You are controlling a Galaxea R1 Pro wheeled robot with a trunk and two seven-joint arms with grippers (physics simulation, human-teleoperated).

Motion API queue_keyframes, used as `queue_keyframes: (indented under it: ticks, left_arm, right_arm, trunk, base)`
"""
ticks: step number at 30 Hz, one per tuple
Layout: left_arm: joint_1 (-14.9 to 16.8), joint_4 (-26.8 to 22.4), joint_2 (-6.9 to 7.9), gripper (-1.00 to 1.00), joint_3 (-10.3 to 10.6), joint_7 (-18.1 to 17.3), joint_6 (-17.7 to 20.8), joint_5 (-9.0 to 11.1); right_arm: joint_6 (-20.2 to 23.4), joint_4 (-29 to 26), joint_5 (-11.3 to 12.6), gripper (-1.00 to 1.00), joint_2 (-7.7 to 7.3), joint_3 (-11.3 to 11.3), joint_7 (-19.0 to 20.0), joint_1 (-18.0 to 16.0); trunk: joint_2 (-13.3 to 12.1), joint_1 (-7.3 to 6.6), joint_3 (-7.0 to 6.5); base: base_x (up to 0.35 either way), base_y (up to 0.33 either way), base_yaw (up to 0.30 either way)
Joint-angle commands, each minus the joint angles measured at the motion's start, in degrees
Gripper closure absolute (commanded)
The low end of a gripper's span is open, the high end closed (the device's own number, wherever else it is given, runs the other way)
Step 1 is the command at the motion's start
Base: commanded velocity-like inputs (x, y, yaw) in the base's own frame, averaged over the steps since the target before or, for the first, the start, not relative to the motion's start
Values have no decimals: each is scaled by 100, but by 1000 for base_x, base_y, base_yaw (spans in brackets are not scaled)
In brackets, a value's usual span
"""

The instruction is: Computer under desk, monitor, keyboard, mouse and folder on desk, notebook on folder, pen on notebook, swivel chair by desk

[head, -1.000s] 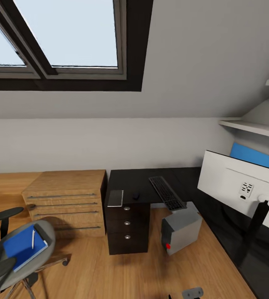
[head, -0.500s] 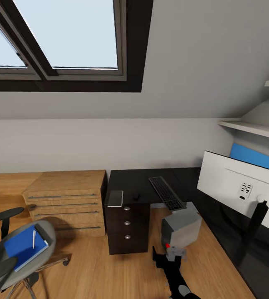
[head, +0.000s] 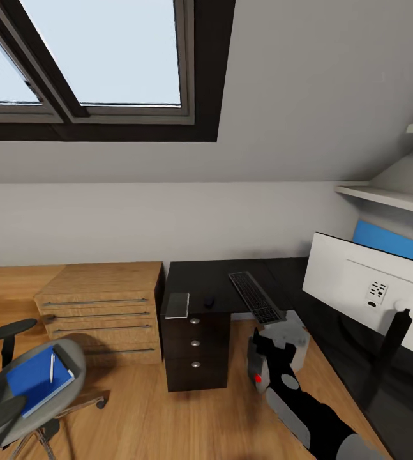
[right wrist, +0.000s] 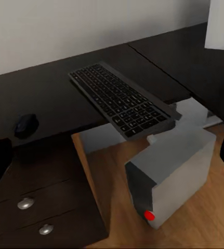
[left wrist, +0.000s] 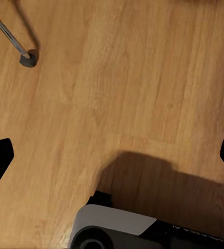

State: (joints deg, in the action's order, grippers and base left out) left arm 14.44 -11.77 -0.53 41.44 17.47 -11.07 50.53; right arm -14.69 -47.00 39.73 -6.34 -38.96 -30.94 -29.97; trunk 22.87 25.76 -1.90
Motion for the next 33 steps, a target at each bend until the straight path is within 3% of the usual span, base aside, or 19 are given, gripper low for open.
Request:
queue_keyframes:
  ticks: [1,5,7,11,12,19,33]
  left_arm:
    - [3,-1,31,-100,51,28,-23,44]
    - [3,-13,168,-100,50,29,-33,38]
    - [4,-23,229,-100,52,27,-41,36]
    - [2,-25,241,-100,55,23,-54,36]
    - [4,-27,244,-100,50,21,-129,37]
    - [6,-27,243,-100,49,20,-402,44]
    - [4,-27,237,-100,65,20,-439,35]
  right_arm:
    - [17,-20,65,-100,-43,-29,-51,-7]
    - [154,-85,160,-100,-269,-4,-165,-7]
    - [188,-281,348,-100,-504,-8,-415,9]
    - [190,-514,409,-100,-611,-7,-588,119]
    - [187,-719,432,-100,-690,-7,-661,284]
    - [186,-846,454,-100,-748,-9,-694,419]
    - [185,-807,460,-100,-746,-15,-662,434]
  trunk:
    - [4,2,3]
    - [4,2,3]
    - [4,2,3]
    - [4,2,3]
    - [4,2,3]
    - [4,2,-2]
    - [4,2,-61]
  base:
    - [0,0,0]
    - [0,0,0]
    - [0,0,0]
    - [0,0,0]
    - [0,0,0]
    - [0,0,-33]
    - [0,0,-217]
